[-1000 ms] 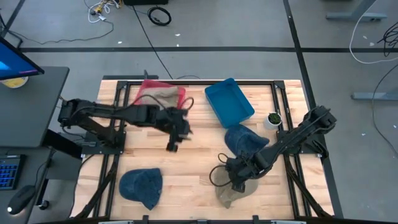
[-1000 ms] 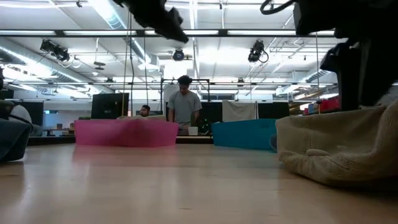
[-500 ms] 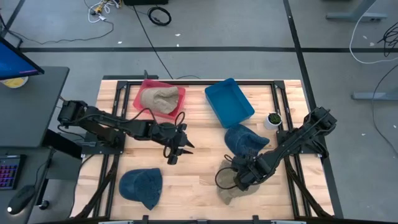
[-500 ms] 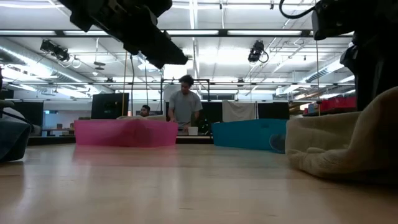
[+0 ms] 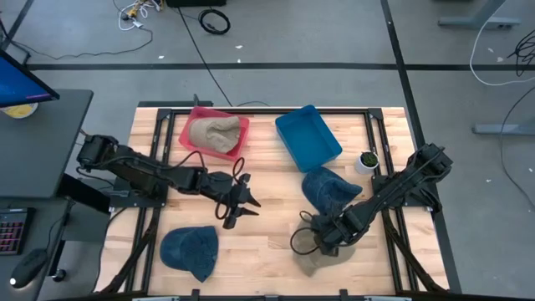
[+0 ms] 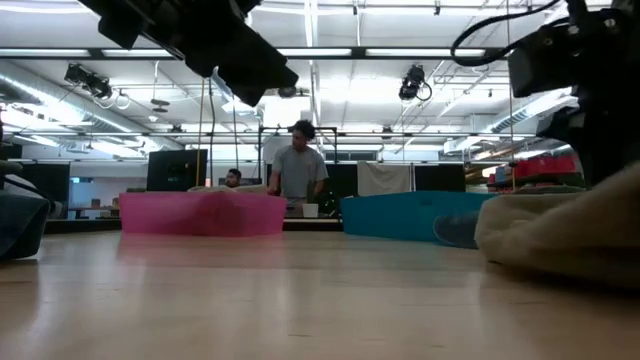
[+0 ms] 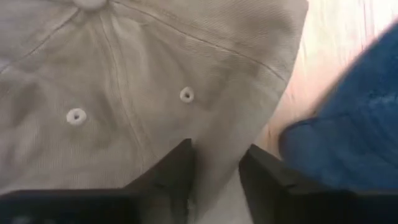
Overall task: Pick & Place hat
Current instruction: Put the brown cap into the red bin
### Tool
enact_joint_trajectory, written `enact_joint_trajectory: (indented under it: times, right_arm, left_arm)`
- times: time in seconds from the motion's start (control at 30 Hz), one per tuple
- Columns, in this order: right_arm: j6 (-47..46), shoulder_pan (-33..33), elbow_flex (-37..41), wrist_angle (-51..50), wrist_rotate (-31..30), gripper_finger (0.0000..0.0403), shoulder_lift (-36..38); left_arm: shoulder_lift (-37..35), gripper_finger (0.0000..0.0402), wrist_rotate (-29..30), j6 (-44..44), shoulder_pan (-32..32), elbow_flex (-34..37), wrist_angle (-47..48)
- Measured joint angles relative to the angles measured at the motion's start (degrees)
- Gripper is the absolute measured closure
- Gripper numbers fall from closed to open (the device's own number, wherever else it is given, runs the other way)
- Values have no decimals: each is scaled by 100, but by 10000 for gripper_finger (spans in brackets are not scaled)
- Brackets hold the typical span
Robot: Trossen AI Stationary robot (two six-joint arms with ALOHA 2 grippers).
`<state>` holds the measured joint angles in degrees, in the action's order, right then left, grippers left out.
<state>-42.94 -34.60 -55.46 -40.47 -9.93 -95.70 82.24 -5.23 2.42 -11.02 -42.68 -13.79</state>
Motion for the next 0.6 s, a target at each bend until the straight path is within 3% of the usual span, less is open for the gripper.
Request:
enact_joint_trajectory:
  times: [0.2,0.4,0.6]
  right_arm:
    - [1609,43,5,535,-261,390,0]
    - [3673,512,13,1928,-919,383,-2]
    - [4577,1312,13,2850,-414,396,-2]
  left_arm:
    - [0,269,4,169,-48,0,-81]
    - [274,268,9,141,-38,-7,-1054]
    - [800,250,9,114,-37,-13,-1631]
